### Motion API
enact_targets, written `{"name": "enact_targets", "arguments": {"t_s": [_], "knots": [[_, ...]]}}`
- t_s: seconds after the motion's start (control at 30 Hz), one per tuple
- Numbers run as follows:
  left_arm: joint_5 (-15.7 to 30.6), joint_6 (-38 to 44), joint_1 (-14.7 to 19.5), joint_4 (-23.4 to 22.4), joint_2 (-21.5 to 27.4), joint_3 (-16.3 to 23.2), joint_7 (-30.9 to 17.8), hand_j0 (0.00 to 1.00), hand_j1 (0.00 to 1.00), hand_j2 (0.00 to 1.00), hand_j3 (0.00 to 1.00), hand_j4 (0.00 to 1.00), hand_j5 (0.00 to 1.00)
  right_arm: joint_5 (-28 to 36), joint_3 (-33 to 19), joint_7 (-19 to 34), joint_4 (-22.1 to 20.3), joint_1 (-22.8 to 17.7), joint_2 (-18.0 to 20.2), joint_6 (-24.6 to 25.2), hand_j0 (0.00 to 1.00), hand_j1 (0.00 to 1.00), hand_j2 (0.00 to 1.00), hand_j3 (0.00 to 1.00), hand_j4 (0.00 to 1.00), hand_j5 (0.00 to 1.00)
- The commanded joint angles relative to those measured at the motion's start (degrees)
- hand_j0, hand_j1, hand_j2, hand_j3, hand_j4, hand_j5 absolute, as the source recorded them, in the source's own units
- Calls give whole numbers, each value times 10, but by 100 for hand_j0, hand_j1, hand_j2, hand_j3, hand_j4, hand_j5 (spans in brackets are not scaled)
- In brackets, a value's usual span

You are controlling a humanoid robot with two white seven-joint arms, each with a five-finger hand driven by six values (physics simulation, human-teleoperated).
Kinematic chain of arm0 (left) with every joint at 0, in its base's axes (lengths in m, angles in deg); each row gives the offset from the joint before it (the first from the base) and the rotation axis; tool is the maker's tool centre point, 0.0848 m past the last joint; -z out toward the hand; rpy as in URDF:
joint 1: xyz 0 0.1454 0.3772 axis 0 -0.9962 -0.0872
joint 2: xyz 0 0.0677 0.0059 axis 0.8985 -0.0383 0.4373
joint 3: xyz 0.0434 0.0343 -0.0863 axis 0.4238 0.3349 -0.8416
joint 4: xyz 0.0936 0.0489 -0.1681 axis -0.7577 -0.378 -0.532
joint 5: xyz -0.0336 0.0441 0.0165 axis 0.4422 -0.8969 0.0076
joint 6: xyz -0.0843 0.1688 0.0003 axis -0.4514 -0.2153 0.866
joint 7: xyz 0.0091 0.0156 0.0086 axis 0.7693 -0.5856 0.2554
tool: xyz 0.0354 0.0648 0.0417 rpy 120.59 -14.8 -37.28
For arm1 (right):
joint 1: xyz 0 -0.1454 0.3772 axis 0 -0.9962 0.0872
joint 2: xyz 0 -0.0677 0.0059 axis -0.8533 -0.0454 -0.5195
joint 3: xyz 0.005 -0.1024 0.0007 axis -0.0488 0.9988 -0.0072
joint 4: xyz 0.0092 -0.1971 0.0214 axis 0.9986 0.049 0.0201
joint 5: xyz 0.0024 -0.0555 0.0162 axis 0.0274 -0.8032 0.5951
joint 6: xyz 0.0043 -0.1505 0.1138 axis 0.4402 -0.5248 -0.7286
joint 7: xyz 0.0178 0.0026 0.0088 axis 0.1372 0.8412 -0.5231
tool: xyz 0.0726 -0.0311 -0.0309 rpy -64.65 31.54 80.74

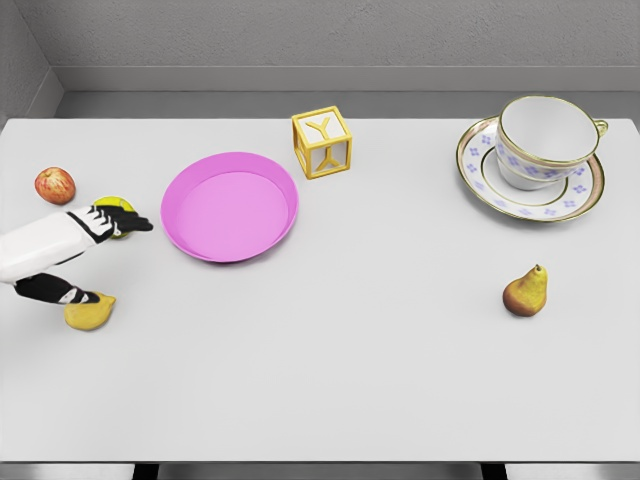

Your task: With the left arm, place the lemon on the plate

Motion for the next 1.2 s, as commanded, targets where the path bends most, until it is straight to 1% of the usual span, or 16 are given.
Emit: {"name": "enact_targets", "arguments": {"t_s": [0.0, 0.1, 0.17, 0.2, 0.27, 0.33, 0.37, 0.4, 0.47, 0.53, 0.6, 0.67, 0.87, 0.97, 1.07, 1.17], "knots": [[4, 1, 0, 5, 5, -1, 0, 100, 100, 100, 100, 100, 100, 1, -2, 0, 3, -1, 0, 0, 100, 100, 100, 100, 100, 100], [3, 1, -18, 6, 13, -12, 0, 100, 100, 100, 100, 100, 100, 1, -2, 0, 2, -4, 0, 0, 100, 100, 100, 100, 100, 100], [3, 1, -62, 20, 40, -29, 0, 100, 100, 100, 100, 100, 100, 1, -1, 0, 2, -5, 0, 0, 100, 100, 100, 100, 100, 100], [3, 1, -76, 23, 40, -51, 4, 100, 100, 100, 100, 100, 100, 1, -2, 0, 2, -4, 0, 0, 100, 100, 100, 100, 100, 100], [2, 1, -93, 28, 40, -61, 5, 100, 100, 100, 100, 100, 100, 1, -2, 0, 2, -4, 0, 0, 100, 100, 100, 100, 100, 100], [0, 1, -96, 26, 41, -66, 2, 100, 100, 100, 100, 100, 100, 1, -1, 1, 2, -4, 0, 0, 100, 100, 100, 100, 100, 100], [-18, 1, -96, 26, 40, -70, 6, 100, 100, 100, 100, 100, 100, 1, -1, 1, 2, -4, 0, 0, 100, 100, 100, 100, 100, 100], [-25, 1, -98, 26, 39, -89, 6, 100, 100, 100, 100, 100, 100, 1, -1, 1, 2, -4, 0, 0, 100, 100, 100, 100, 100, 100], [-51, 1, -105, 23, 37, -93, 1, 100, 100, 100, 100, 100, 100, 1, -1, 0, 2, -4, 0, 0, 100, 100, 100, 100, 100, 100], [-102, 1, -105, 14, 30, -94, 1, 100, 100, 100, 100, 100, 100, 1, -1, 0, 2, -5, 0, 0, 100, 100, 100, 100, 100, 100], [-128, 1, -110, 13, 30, -94, 4, 100, 100, 100, 100, 100, 100, 1, -1, 0, 2, -4, 0, 0, 100, 100, 100, 100, 100, 100], [-137, 1, -118, 13, 30, -94, 5, 100, 100, 100, 100, 100, 100, 1, -1, 1, 2, -5, 0, 0, 100, 100, 100, 100, 100, 100], [-190, 1, -116, 23, 3, -107, 2, 100, 100, 100, 100, 100, 100, 1, -1, 0, 2, -5, 0, 0, 100, 100, 100, 100, 100, 100], [-194, 1, -116, 23, 2, -107, 1, 100, 100, 100, 100, 100, 100, 1, -1, 0, 2, -4, 0, 0, 100, 100, 100, 100, 100, 100], [-222, 1, -116, 23, -7, -115, 1, 100, 100, 100, 100, 100, 100, 1, -1, 0, 2, -5, 0, 0, 100, 100, 100, 100, 100, 100], [-230, 1, -115, 22, -7, -115, 0, 100, 100, 100, 100, 100, 100, 1, -1, 0, 2, -4, 0, 0, 100, 100, 100, 100, 100, 100]]}}
